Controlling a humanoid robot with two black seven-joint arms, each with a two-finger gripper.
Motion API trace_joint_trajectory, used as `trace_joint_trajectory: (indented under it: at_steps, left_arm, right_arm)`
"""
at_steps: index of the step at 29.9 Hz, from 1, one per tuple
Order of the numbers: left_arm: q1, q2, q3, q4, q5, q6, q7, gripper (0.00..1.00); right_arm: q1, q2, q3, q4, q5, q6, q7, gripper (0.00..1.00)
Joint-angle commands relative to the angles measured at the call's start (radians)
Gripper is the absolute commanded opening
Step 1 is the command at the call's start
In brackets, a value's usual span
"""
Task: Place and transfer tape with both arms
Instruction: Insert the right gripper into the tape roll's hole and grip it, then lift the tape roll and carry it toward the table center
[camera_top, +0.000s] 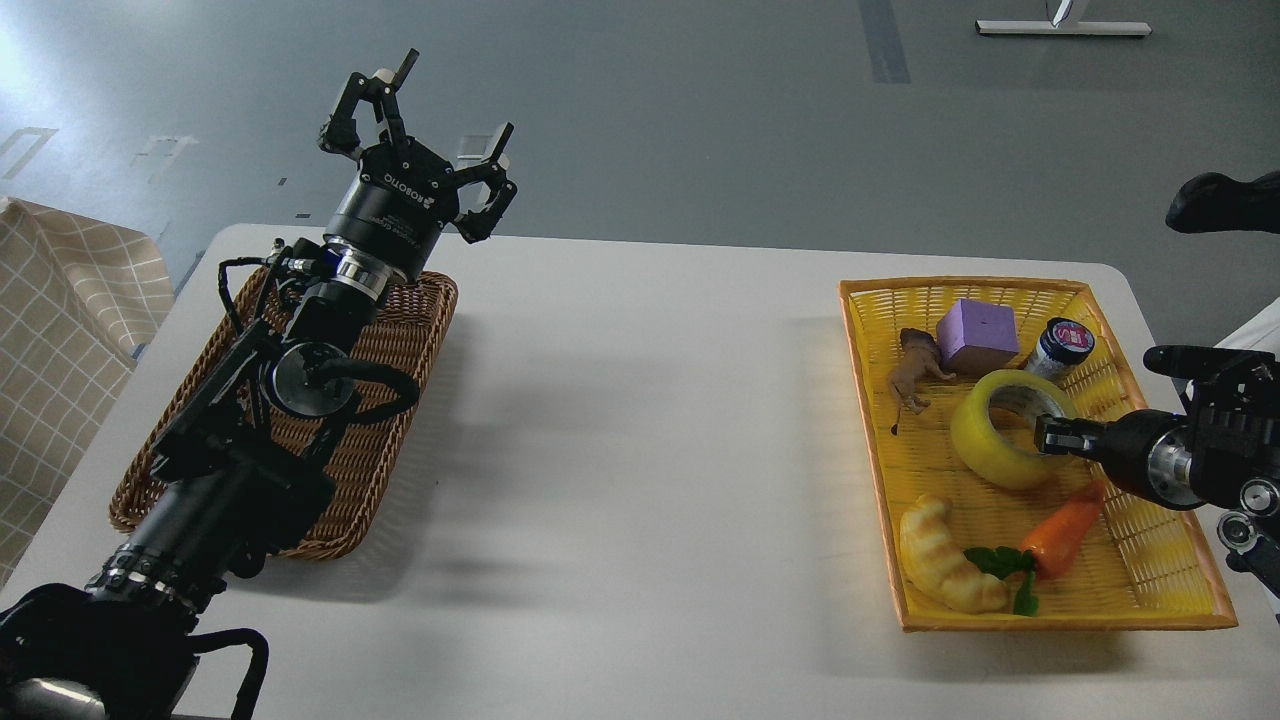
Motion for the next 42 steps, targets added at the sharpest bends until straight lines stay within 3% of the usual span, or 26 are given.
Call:
trace_joint_trajectory:
  at_steps: [1,7,15,19,26,42]
  left_arm:
    - [0.000,0.001,-0.001,0.000,0.000,0.000,0.000,0.98]
    - [0.000,0.001,-0.001,0.000,-0.001,0.000,0.000,0.98]
    - [0.000,0.001,-0.003,0.000,-0.001,0.000,0.000,0.98]
    - [0.000,0.003,-0.003,0.000,0.000,0.000,0.000,0.98]
    - [0.000,-0.009,-0.003,0.000,-0.001,0.000,0.000,0.98]
    - [0.002,-0.008,-0.004,0.000,-0.001,0.000,-0.001,0.98]
  right_arm:
    - [0.032,-0.003,0.003,0.023,0.007,0.000,0.002,0.00]
    - [0.055,-0.082,0.035,0.198,0.013,0.000,0.032,0.00]
    - [0.096,-0.086,0.043,0.341,0.053,0.000,0.033,0.00]
    - [0.142,-0.078,0.038,0.341,0.051,0.000,0.033,0.00]
    - [0.268,0.062,-0.079,0.315,0.048,0.000,0.033,0.00]
    - [0.403,0.367,-0.321,0.042,0.036,0.000,0.029,0.00]
